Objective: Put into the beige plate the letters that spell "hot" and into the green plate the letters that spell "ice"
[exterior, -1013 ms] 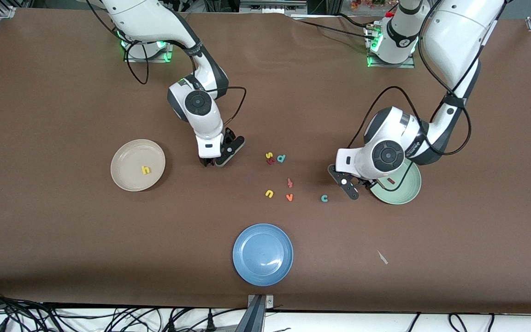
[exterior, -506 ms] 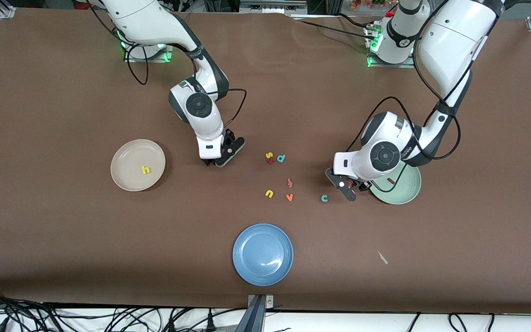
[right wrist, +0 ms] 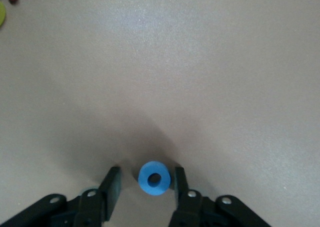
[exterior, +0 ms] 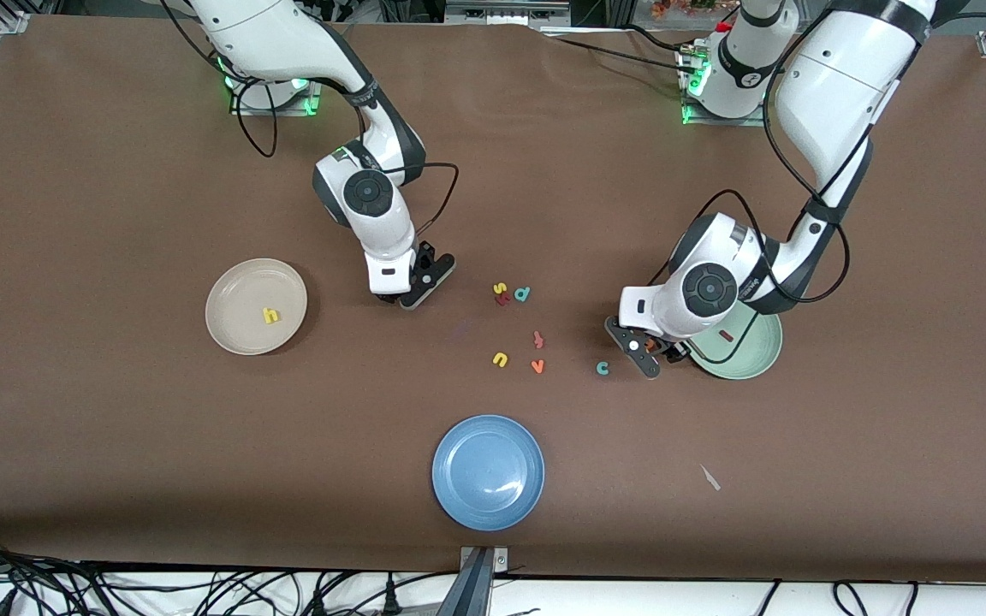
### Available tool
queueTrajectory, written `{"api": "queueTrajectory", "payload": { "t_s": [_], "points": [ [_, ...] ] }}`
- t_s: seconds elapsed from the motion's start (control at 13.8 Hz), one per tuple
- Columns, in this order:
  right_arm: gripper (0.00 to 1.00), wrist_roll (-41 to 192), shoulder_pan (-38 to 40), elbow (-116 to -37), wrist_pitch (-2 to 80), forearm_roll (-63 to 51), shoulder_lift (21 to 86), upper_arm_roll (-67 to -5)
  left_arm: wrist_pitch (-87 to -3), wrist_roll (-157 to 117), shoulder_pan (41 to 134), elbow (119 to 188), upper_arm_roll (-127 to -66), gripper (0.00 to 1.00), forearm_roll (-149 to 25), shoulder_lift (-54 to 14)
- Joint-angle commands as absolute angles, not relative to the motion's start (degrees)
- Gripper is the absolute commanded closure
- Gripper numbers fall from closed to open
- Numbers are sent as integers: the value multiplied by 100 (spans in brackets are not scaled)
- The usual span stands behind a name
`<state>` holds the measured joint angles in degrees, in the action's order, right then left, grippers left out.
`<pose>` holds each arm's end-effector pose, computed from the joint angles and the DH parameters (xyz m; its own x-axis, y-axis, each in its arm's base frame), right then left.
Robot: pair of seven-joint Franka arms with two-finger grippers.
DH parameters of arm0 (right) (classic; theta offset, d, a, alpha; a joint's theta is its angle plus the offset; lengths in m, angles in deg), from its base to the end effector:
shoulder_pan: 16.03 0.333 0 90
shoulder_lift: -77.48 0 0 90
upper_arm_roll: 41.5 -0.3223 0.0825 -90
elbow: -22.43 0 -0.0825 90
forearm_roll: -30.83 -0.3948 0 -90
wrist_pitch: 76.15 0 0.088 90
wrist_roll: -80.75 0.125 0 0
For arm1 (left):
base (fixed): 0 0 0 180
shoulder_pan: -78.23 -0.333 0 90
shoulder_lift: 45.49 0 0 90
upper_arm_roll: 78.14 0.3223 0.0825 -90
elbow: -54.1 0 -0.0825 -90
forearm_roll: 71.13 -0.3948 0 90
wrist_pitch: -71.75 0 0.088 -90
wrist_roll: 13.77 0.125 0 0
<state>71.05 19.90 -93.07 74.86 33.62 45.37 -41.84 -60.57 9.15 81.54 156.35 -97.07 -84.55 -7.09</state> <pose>0.4975 0.3660 0.1534 0.6634 0.7463 0.0542 0.7458 -0.6654 0.0325 0.6118 -0.2311 0.1649 0.6185 -0.7827 -0.0701 -0.7785 -0.6224 0.0809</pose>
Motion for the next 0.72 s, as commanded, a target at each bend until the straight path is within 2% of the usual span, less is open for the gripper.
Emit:
{"api": "queueTrajectory", "payload": {
  "t_s": [0.0,0.22,0.29,0.43,0.58,0.65],
  "points": [
    [62,7029,1913,-9359,7546,3277,4514,-4238,-6246,820,8148,15667,-9704,21,-8642,-647],
    [70,7029,1913,-9341,7546,3259,4514,-4238,-6308,680,8130,15676,-9704,22,-8984,-621],
    [75,7029,1913,-9341,7546,3242,4514,-4238,-6299,679,8130,15676,-9704,26,-8985,-620],
    [80,7020,1904,-9332,7538,3233,4522,-4238,-6308,679,8130,15684,-9704,42,-8985,-620],
    [85,7003,1852,-9193,7101,3233,4636,-4229,-6308,679,8139,15685,-9704,44,-8985,-568],
    [88,7020,1825,-8948,6594,3172,4706,-4229,-6308,679,8139,15685,-9704,48,-8993,-568]
  ]
}}
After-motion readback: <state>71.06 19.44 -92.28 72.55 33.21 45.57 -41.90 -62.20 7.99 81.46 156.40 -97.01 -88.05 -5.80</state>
